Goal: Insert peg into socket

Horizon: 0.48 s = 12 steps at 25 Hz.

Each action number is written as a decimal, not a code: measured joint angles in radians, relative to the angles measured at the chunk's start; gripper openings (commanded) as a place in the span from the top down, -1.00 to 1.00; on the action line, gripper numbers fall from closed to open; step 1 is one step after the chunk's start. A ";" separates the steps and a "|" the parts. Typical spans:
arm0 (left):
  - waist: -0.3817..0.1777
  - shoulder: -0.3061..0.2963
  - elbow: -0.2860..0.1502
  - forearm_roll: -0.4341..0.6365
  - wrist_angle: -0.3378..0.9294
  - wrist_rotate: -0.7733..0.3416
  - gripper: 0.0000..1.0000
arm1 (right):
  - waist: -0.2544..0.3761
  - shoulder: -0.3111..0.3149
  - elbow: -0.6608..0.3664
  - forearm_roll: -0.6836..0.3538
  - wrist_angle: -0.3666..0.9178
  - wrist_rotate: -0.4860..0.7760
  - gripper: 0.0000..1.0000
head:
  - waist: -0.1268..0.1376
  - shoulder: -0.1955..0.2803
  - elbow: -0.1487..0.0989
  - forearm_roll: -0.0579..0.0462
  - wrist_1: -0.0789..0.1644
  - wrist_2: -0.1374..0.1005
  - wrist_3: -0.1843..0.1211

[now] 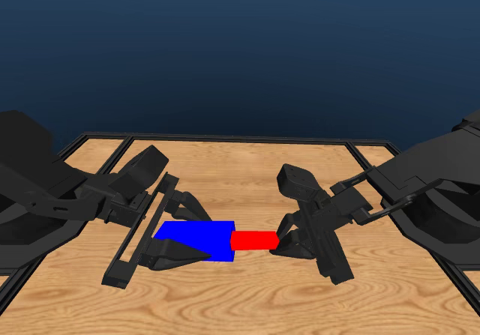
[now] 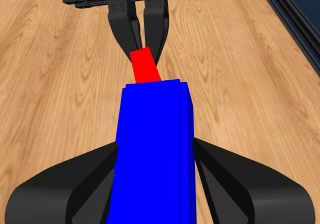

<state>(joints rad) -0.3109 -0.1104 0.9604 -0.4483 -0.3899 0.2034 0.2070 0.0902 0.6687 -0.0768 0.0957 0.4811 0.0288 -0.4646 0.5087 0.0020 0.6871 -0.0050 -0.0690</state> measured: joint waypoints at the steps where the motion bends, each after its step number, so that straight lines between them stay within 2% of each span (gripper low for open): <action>1: -0.002 0.000 0.000 0.000 0.002 -0.001 1.00 | 0.002 0.003 -0.013 -0.001 0.004 -0.008 1.00 | 0.000 0.000 0.000 0.000 0.000 0.000 0.000; 7: 0.002 0.003 0.002 -0.003 -0.013 -0.009 1.00 | 0.001 0.021 -0.109 -0.020 0.020 -0.060 1.00 | -0.001 0.000 -0.001 0.000 0.000 0.003 -0.001; 12: 0.000 0.005 0.001 0.006 -0.022 -0.020 1.00 | 0.004 0.066 -0.171 -0.021 0.031 -0.089 1.00 | 0.000 0.000 -0.001 0.001 -0.001 0.005 -0.004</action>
<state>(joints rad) -0.3109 -0.1056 0.9617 -0.4424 -0.4118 0.1835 0.2106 0.1564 0.4980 -0.0975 0.1266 0.3925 0.0284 -0.4646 0.5080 0.0029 0.6858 -0.0003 -0.0727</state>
